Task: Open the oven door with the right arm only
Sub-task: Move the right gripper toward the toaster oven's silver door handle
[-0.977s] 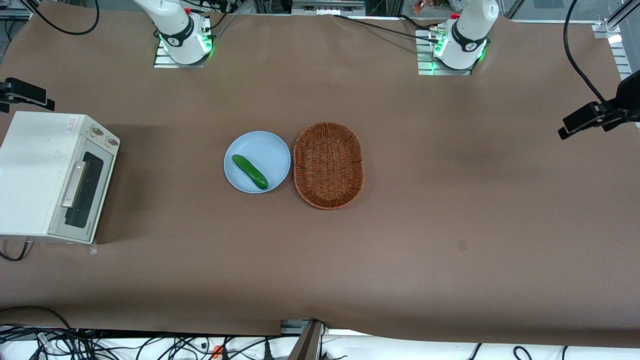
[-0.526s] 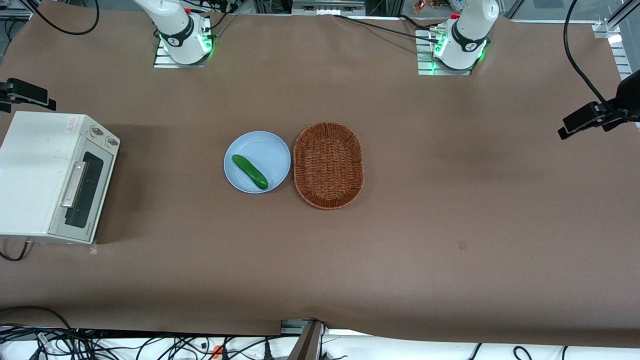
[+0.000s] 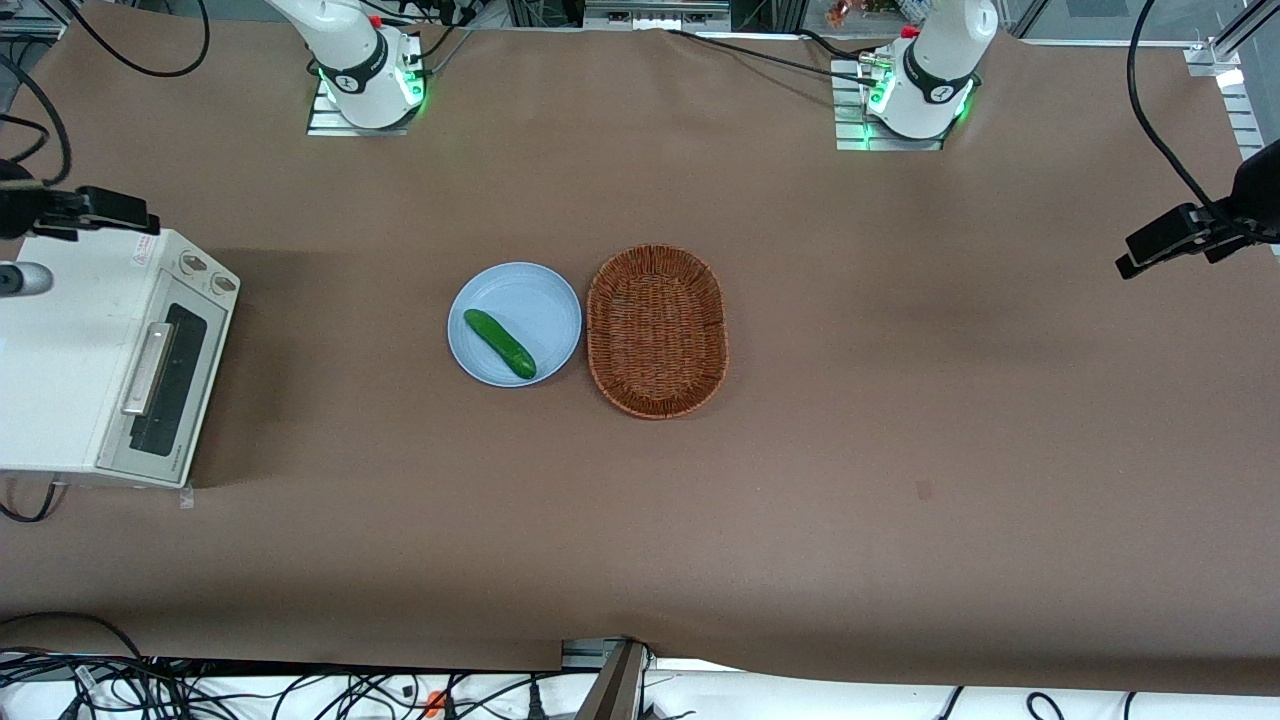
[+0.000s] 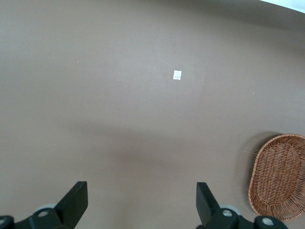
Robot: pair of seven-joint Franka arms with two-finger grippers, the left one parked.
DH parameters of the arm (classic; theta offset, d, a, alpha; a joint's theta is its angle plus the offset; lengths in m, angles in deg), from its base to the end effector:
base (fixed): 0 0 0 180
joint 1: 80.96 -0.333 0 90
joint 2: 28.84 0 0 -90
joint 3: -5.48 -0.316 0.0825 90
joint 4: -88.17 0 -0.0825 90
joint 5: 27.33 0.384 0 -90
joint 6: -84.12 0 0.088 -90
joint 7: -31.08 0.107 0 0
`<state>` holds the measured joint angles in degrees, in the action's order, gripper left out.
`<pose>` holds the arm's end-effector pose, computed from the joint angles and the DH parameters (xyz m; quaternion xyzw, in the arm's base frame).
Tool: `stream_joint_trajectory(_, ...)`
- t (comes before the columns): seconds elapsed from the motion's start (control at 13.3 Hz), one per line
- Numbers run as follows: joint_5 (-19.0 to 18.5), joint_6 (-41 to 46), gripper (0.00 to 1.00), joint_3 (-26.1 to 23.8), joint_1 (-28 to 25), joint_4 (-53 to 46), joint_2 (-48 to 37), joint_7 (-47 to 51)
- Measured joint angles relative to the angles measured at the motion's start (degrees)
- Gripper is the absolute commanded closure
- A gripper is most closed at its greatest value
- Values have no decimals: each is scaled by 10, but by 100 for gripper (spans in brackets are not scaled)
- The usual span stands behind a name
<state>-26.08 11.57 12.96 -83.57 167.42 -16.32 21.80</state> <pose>0.5817 -0.0384 0.5651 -0.9854 -0.0386 0.1652 0.0171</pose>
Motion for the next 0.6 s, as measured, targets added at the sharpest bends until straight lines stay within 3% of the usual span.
stream_joint_trajectory(0.15, 0, -3, 30, 0, -3, 7, 22, 1)
stream_joint_trajectory(0.3, -10, -13, 48, 0, -4, 11, 47, 1)
stream_joint_trajectory(0.6, -66, -36, 79, 0, -21, 12, 90, -1)
